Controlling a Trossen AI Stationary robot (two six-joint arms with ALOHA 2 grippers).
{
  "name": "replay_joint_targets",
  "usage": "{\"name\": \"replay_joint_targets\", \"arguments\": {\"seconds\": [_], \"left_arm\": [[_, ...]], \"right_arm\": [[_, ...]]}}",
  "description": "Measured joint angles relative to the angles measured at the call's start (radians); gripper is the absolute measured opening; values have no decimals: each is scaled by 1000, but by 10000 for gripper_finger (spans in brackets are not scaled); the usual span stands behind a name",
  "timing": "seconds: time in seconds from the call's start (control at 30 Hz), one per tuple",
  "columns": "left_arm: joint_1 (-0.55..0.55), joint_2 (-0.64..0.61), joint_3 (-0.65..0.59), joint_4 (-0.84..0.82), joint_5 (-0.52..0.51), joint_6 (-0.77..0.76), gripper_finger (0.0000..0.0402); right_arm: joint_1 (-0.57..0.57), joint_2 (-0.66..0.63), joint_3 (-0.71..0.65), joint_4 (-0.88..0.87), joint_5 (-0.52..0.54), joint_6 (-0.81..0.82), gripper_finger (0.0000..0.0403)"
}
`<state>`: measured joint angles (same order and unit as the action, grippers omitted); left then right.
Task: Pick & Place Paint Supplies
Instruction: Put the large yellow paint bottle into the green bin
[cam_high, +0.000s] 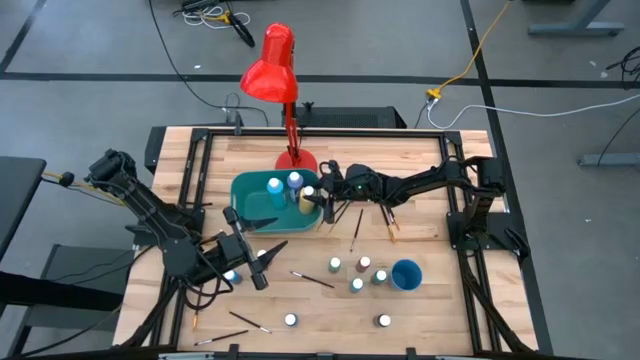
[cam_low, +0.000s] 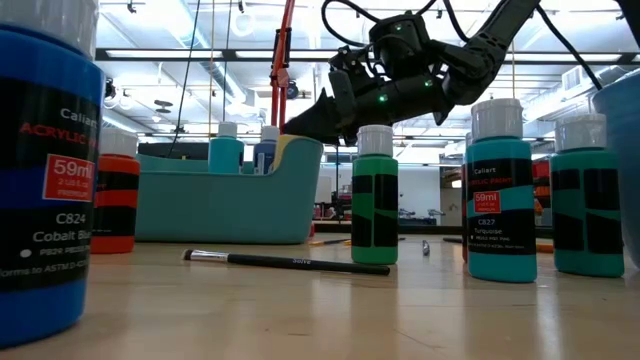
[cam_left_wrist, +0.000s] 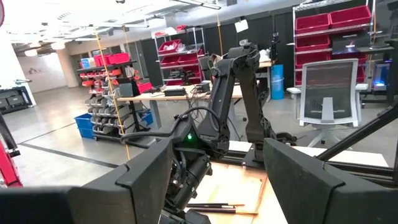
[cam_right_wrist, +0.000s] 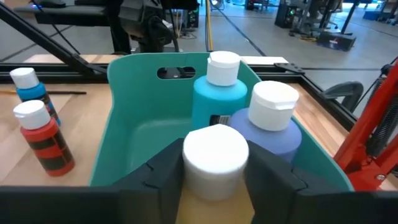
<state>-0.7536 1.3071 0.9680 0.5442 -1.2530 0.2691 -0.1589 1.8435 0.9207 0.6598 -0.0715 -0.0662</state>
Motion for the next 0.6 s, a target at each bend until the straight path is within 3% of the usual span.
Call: {"name": "replay_joint_targets", "arguments": {"seconds": [0.33, 0.6], "left_arm": [[0, 0, 0, 0, -5, -1, 258], [0, 0, 0, -120, -122, -80, 258]], "right_arm": [[0, 2, -2, 29, 0, 4, 245], [15, -25, -3, 55, 3, -2, 265]]}}
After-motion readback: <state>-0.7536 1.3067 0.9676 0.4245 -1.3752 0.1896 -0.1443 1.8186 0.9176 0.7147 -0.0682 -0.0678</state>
